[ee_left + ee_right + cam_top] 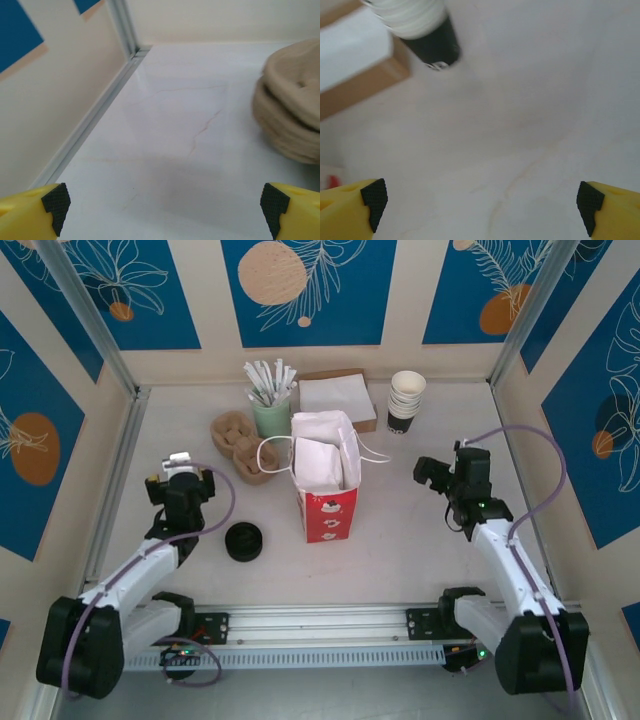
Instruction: Pack the takeout coffee
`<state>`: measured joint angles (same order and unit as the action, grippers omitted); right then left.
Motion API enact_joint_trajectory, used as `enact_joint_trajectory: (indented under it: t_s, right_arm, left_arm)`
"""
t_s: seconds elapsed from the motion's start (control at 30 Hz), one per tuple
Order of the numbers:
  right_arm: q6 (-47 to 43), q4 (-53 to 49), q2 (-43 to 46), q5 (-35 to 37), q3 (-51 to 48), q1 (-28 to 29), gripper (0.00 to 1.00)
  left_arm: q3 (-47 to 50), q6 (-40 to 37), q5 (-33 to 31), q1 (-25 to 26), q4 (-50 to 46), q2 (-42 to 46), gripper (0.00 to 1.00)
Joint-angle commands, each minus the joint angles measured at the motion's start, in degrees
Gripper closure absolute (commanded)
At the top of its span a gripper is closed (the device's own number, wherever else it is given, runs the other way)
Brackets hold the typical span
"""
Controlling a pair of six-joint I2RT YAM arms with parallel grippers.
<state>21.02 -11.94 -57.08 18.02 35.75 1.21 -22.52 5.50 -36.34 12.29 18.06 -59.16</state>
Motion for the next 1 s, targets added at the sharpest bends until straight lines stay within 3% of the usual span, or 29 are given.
enact_joint_trajectory:
  t_s: [0.0,0.17,0.4,0.57,0.9,0.97]
  right_arm:
    - [-3.9,19.2,-2.8,-1.1,-6.3,-1.6,0.00]
    - [-8.0,36.7,-11.6,0.4,-12.8,-2.4,0.00]
    - [-12.3,52.9,-17.6,-6.4,-16.0,-2.6,0.01]
    - [-12.5,56.3,-18.6,-10.2,-17.0,-2.9,0.01]
    - [-12.9,66.2,-30.0,-13.2,-16.1,-2.9,0.01]
    - [-13.5,58.5,-29.8,-11.7,-12.5,-1.8,0.01]
  left_arm:
    - [3.1,-0.7,3.7,-3.6,11.2,-4.0,0.01]
    - [4.4,-2.5,7.7,-5.4,19.3,-12.4,0.01]
    - [5.1,-4.9,16.2,-6.0,28.2,-16.6,0.01]
    - [5.8,-5.9,20.8,-6.0,38.1,-24.6,0.01]
    - [1.4,-5.9,20.5,-6.1,33.1,-28.8,0.01]
    - [1.3,-5.7,20.3,-6.0,33.1,-28.8,0.01]
